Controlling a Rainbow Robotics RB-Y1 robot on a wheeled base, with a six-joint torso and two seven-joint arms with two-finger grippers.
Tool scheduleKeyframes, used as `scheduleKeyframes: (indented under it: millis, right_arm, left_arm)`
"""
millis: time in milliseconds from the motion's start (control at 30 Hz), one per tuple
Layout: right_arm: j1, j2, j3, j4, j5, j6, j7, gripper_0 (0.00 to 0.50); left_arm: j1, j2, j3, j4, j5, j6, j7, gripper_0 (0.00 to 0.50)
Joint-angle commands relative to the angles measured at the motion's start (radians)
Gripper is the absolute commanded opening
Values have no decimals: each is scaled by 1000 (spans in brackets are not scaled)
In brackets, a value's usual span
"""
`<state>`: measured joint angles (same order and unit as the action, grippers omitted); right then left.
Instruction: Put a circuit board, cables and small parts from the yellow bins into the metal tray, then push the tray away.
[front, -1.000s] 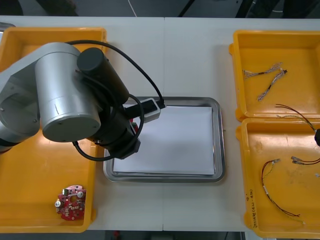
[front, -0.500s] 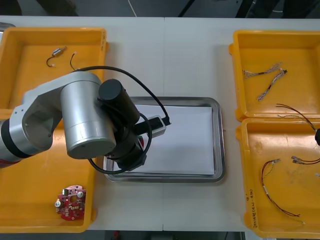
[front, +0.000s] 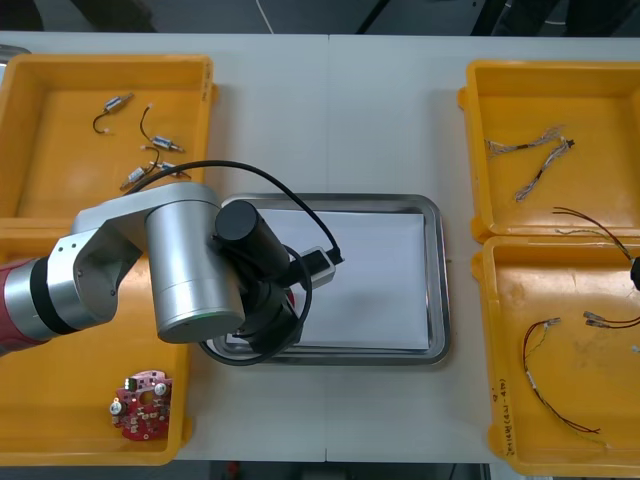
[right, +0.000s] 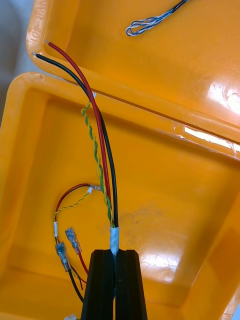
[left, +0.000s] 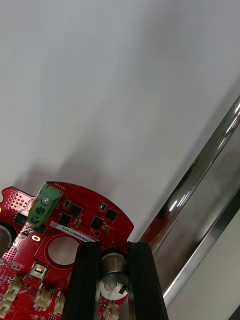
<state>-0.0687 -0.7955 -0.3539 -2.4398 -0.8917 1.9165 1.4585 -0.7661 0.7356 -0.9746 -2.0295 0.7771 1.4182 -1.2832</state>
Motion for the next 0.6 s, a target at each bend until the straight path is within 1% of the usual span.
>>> scheduleKeyframes:
  millis: [33,167,533,567,600]
  right_arm:
    - [-17,-8,3,-28,8,3,8,0]
    - [-17,-8,3,-28,8,3,8,0]
    - [-17,-8,3,-28,8,3,8,0]
    - [-19,-10,3,-28,8,3,8,0]
    - [-17,-8,3,-28,8,3,8,0]
  left_arm:
    - [-38,-5,-27,5,-16,-35,93,0]
    - [-38,-4,-55,17,-45,-70,104,1]
    - [-36,4,-61,28,-47,-82,108,4]
    - [-36,5,-61,28,-47,-84,108,175]
    - [-36,7,-61,28,-47,-87,108,329]
